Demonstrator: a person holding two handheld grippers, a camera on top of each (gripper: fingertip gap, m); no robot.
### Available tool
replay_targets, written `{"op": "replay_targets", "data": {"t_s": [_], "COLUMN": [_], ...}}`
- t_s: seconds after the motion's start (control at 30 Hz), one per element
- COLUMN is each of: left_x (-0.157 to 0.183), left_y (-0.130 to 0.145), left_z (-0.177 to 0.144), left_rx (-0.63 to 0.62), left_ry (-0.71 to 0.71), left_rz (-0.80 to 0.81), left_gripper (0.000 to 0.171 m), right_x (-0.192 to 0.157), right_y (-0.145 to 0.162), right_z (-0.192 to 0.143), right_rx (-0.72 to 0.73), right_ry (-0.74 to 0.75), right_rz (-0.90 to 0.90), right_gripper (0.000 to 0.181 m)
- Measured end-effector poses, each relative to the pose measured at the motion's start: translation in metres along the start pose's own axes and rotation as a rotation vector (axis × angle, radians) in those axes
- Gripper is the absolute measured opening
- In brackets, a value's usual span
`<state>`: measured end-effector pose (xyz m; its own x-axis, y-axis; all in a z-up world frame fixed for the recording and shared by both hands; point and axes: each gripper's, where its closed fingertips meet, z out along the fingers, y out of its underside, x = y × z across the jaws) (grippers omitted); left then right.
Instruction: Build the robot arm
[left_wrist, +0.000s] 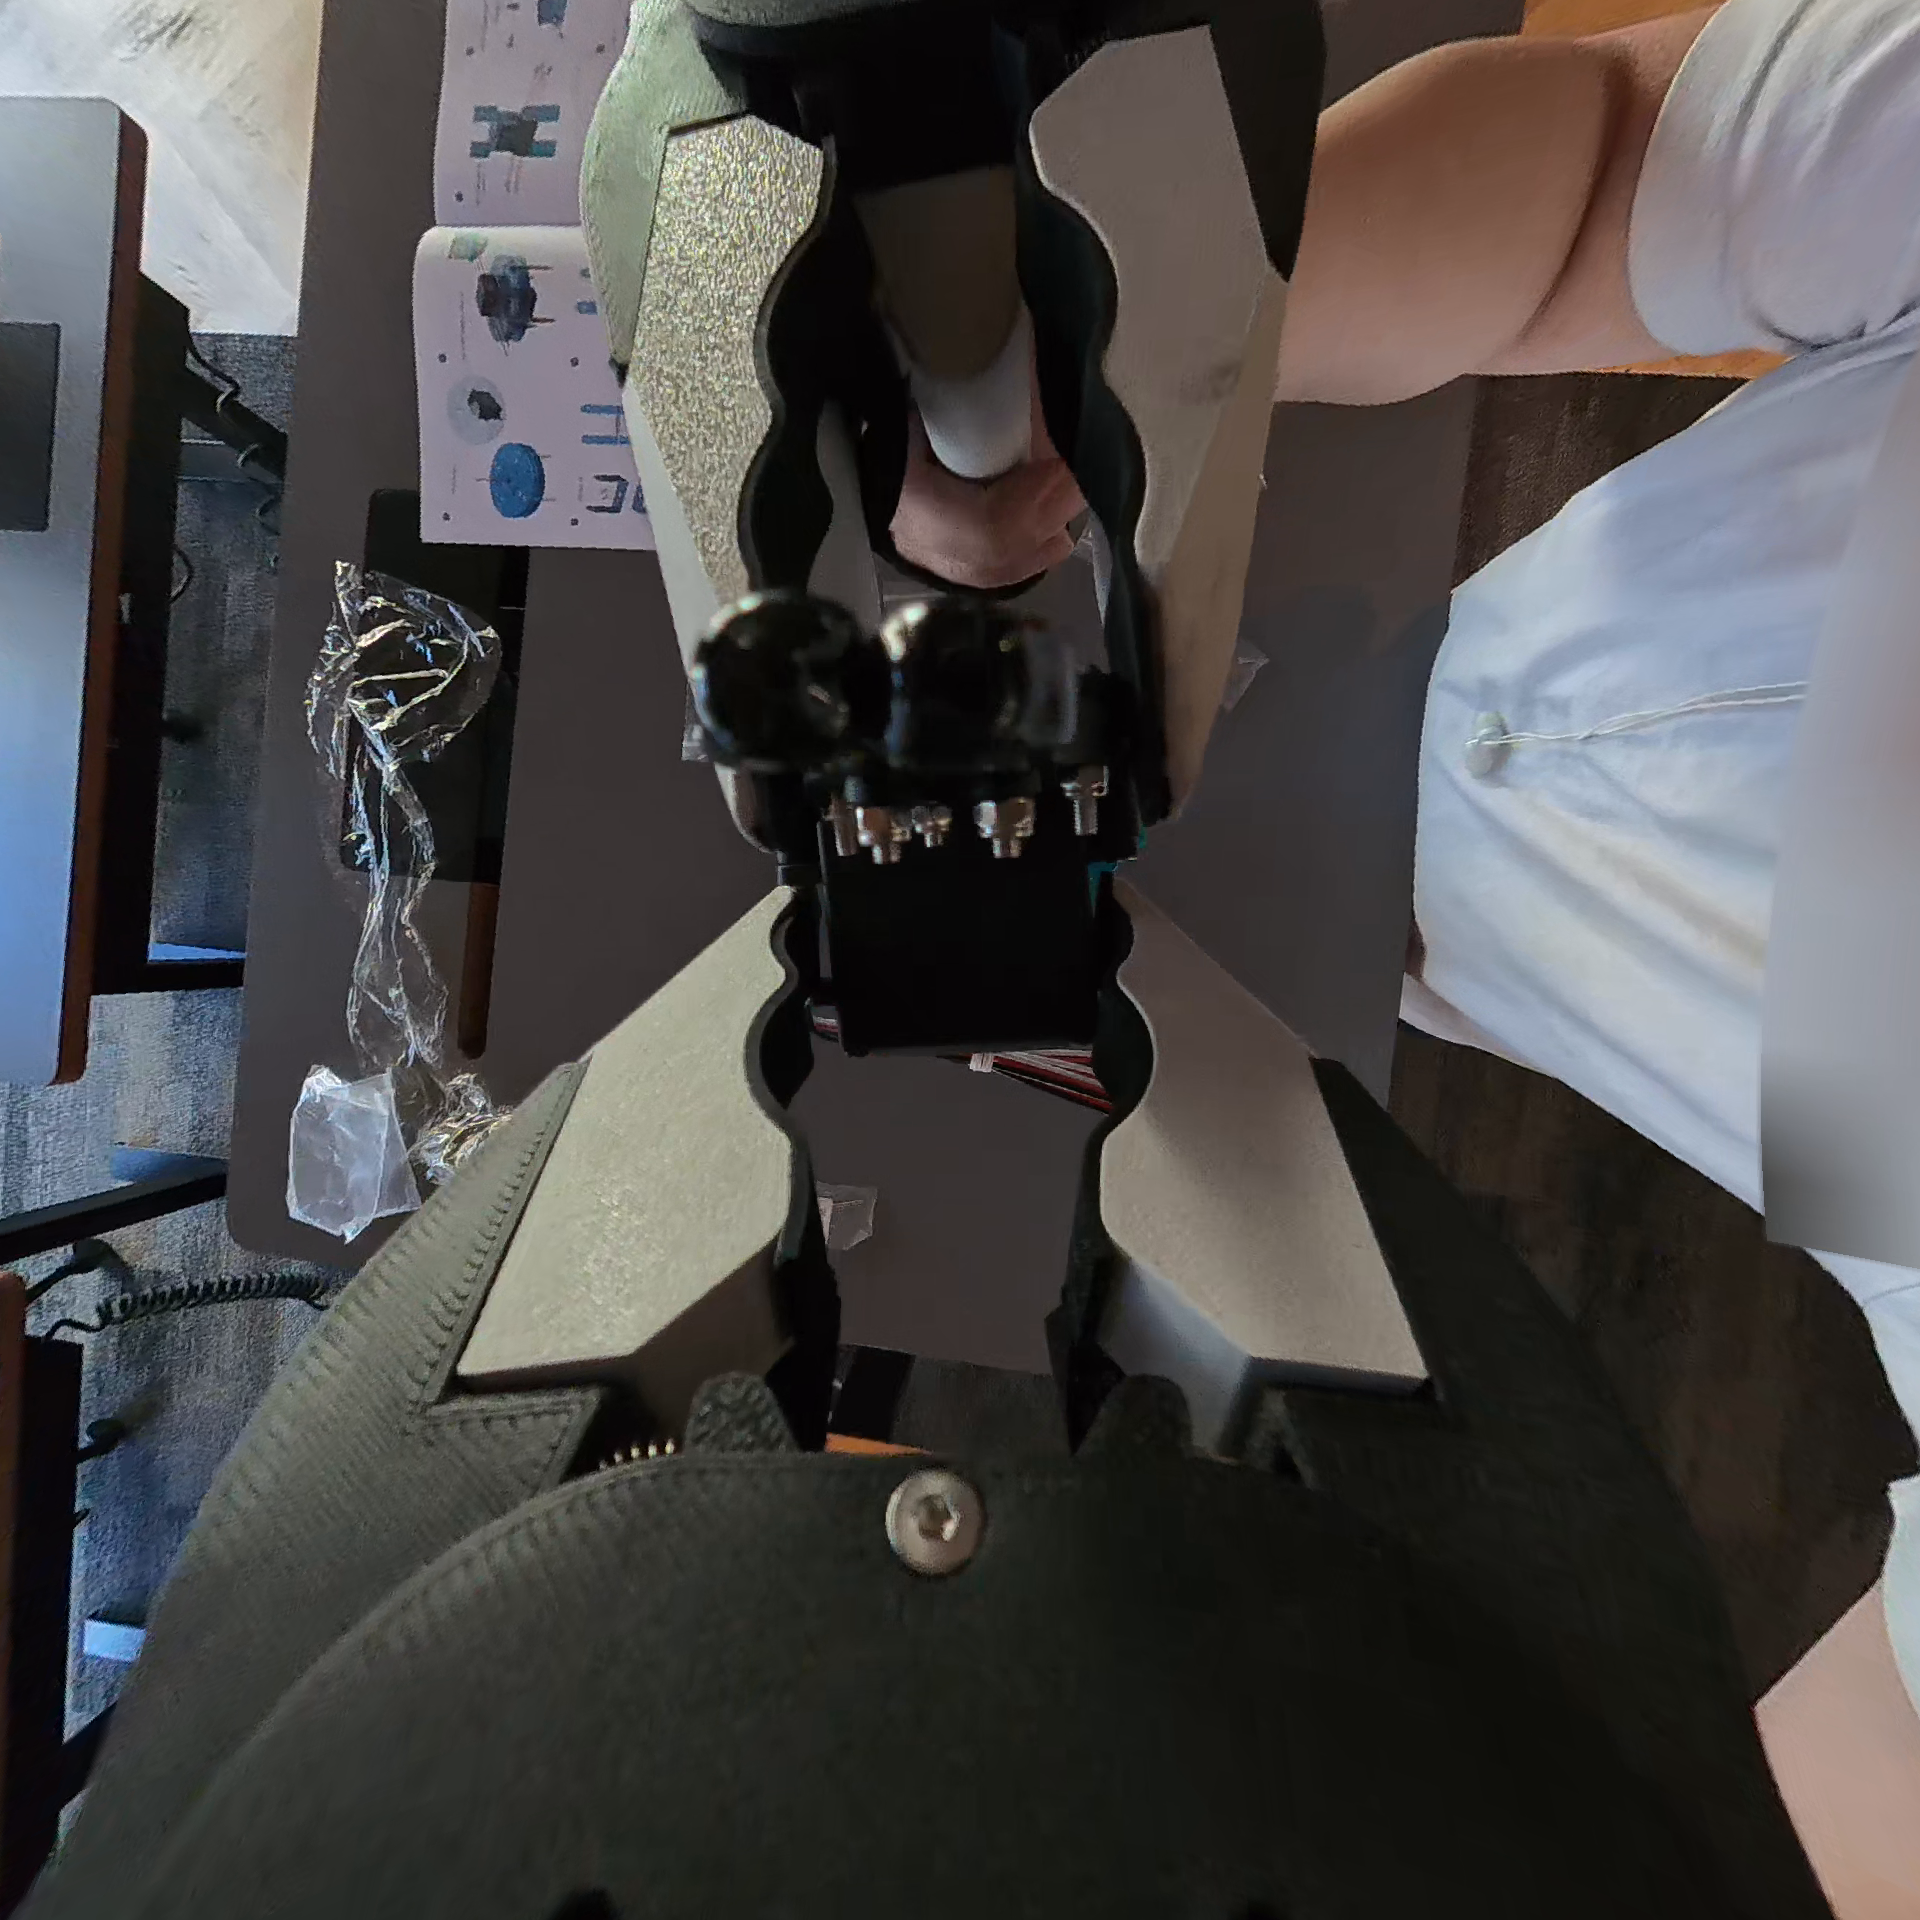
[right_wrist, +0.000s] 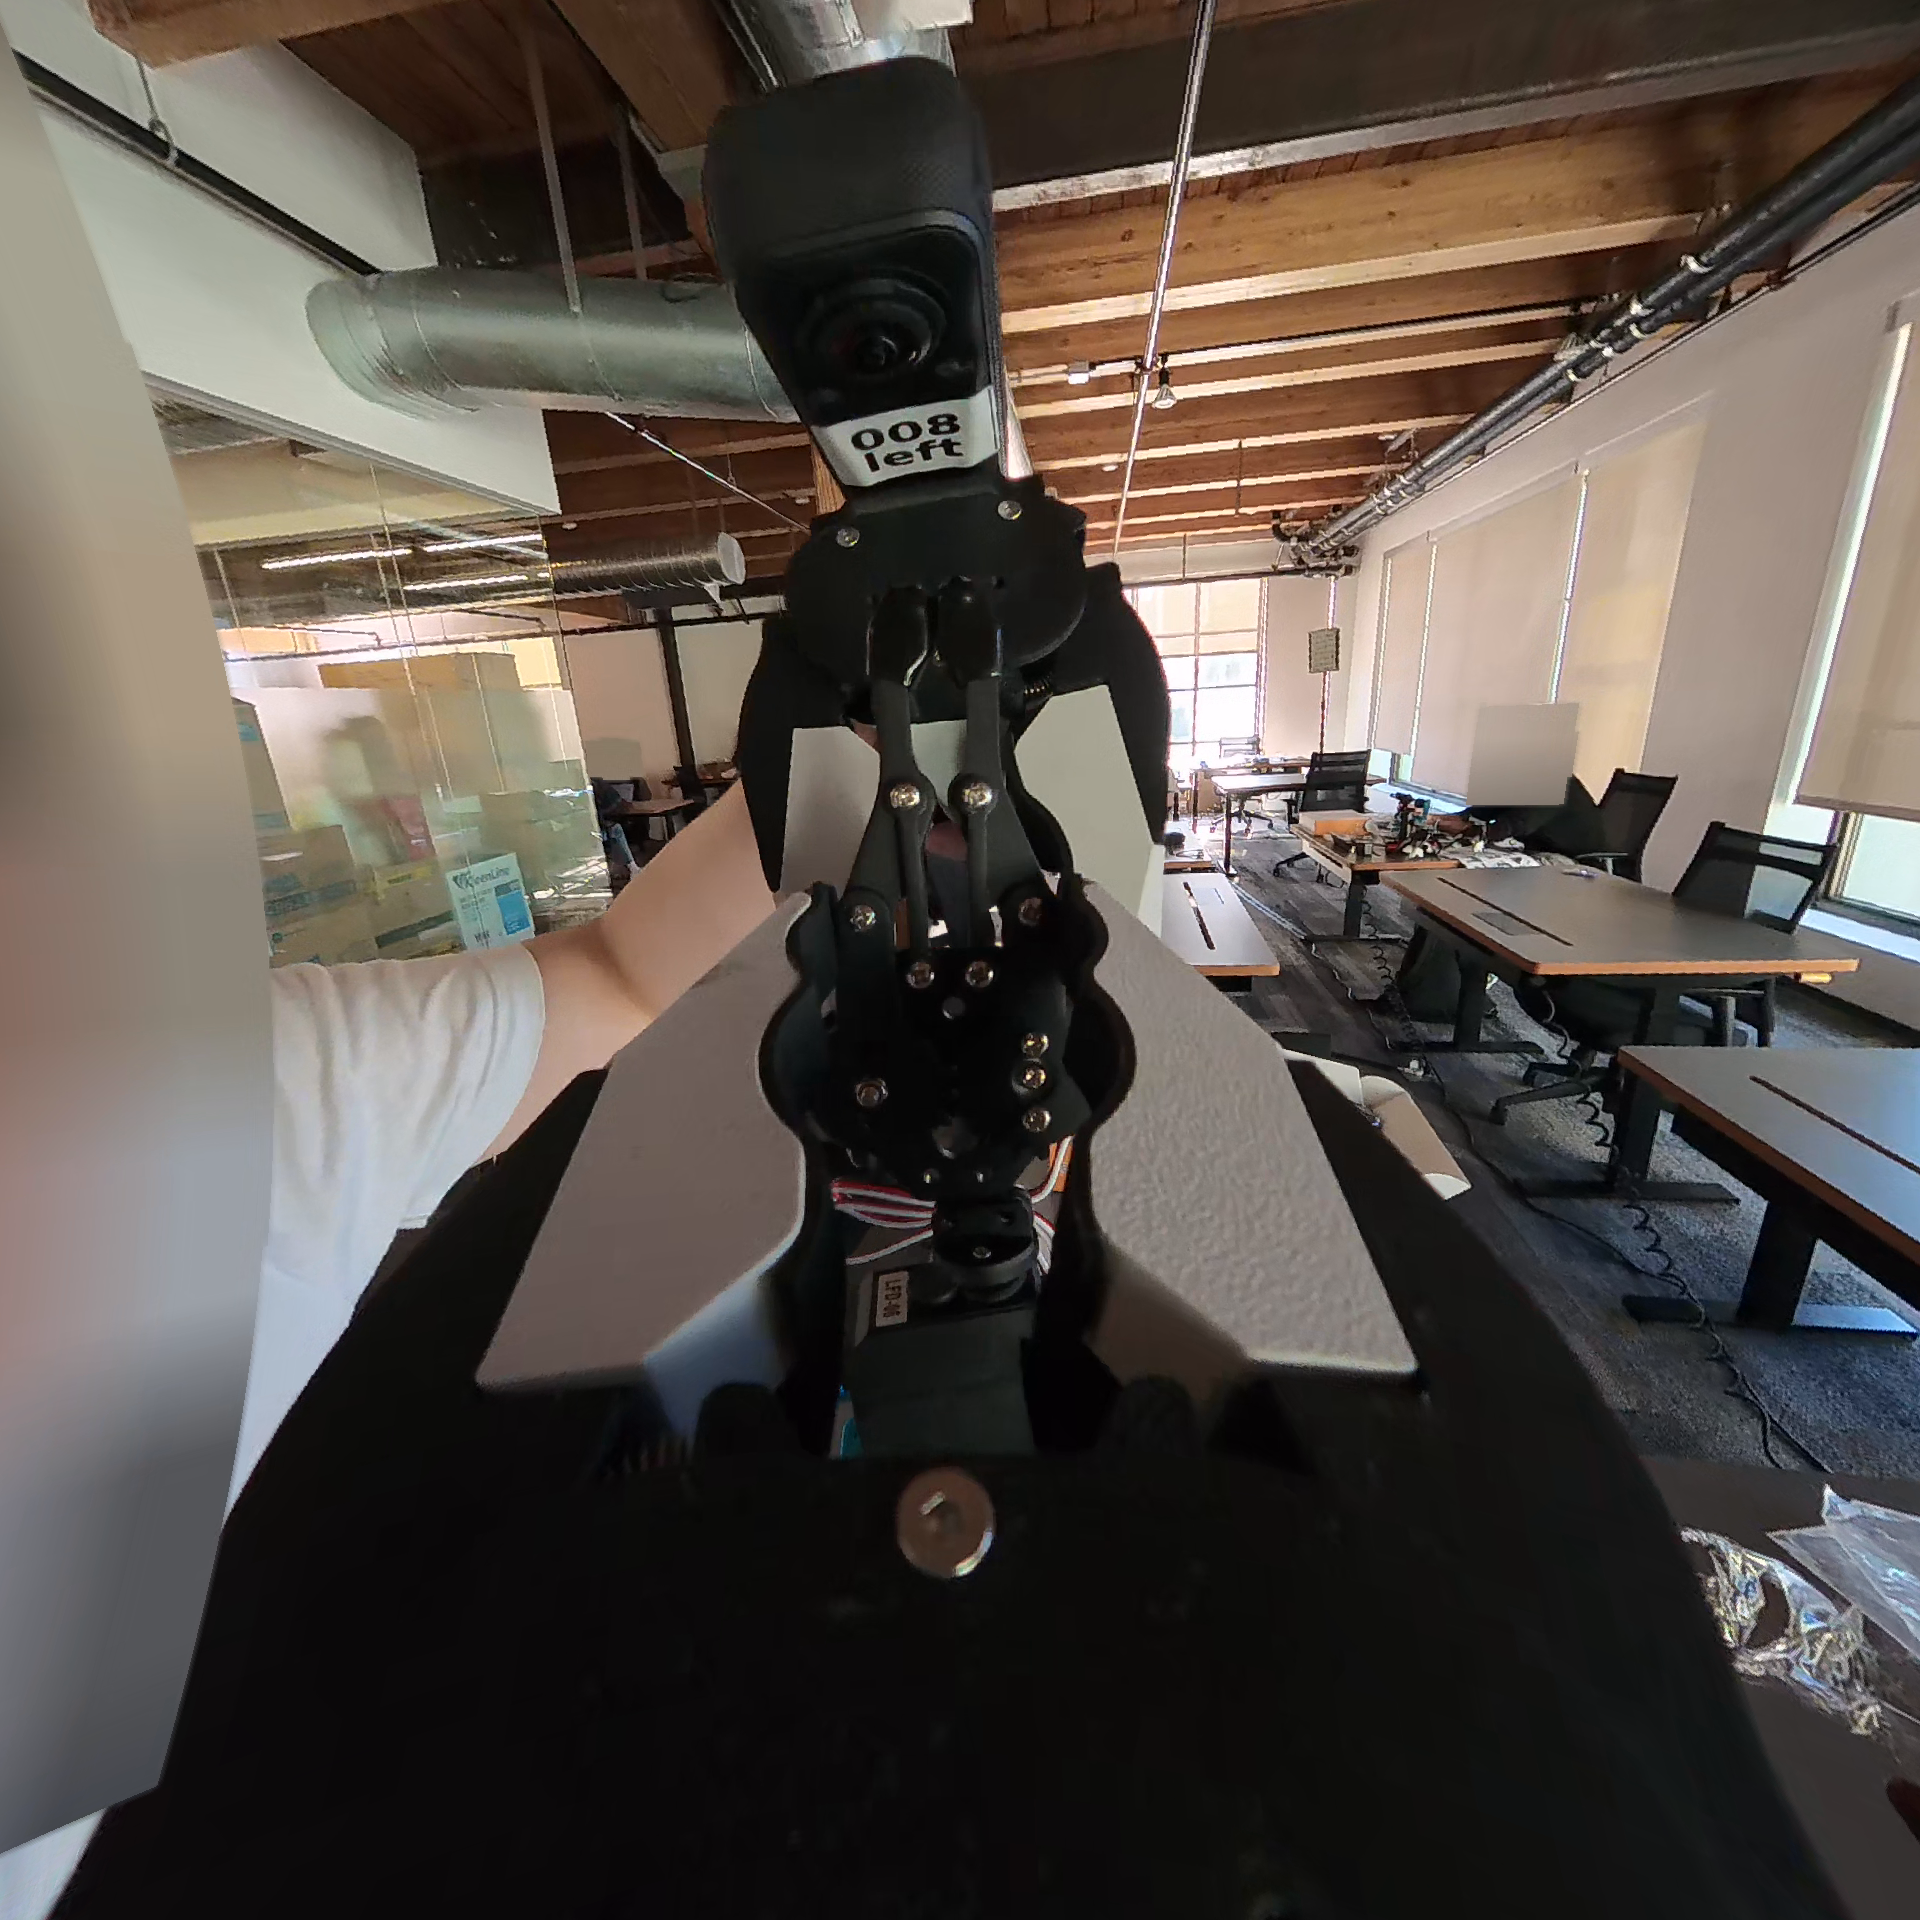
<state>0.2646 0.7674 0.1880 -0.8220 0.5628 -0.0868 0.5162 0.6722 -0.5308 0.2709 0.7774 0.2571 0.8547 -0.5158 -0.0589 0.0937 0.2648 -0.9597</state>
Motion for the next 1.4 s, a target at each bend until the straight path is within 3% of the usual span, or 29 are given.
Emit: {"op": "replay_targets", "data": {"t_s": [0.37, 0.7, 1.0, 1.23, 1.4], "left_x": [0.0, -0.001, -0.003, 0.002, 0.003], "left_y": [-0.005, -0.013, -0.017, -0.016, -0.012], "left_z": [-0.001, -0.003, -0.008, -0.023, -0.039], "left_rx": [0.104, 0.431, 0.68, 0.9, 1.057], "left_ry": [-0.015, -0.071, -0.206, -0.081, 0.072], "left_rz": [-0.015, -0.022, -0.012, -0.129, -0.347], "left_gripper": [0.052, 0.053, 0.057, 0.065, 0.081], "right_x": [-0.001, -0.001, -0.004, -0.006, -0.005], "right_y": [-0.004, -0.006, -0.006, -0.008, -0.007], "right_z": [-0.003, -0.002, -0.002, -0.006, -0.008], "right_rx": [0.082, 0.166, 0.21, 0.234, 0.232], "right_ry": [0.01, 0.01, 0.004, 0.016, 0.022], "right_rz": [-0.005, 0.008, 0.005, -0.011, -0.026], "right_gripper": [0.042, 0.041, 0.041, 0.042, 0.042]}}
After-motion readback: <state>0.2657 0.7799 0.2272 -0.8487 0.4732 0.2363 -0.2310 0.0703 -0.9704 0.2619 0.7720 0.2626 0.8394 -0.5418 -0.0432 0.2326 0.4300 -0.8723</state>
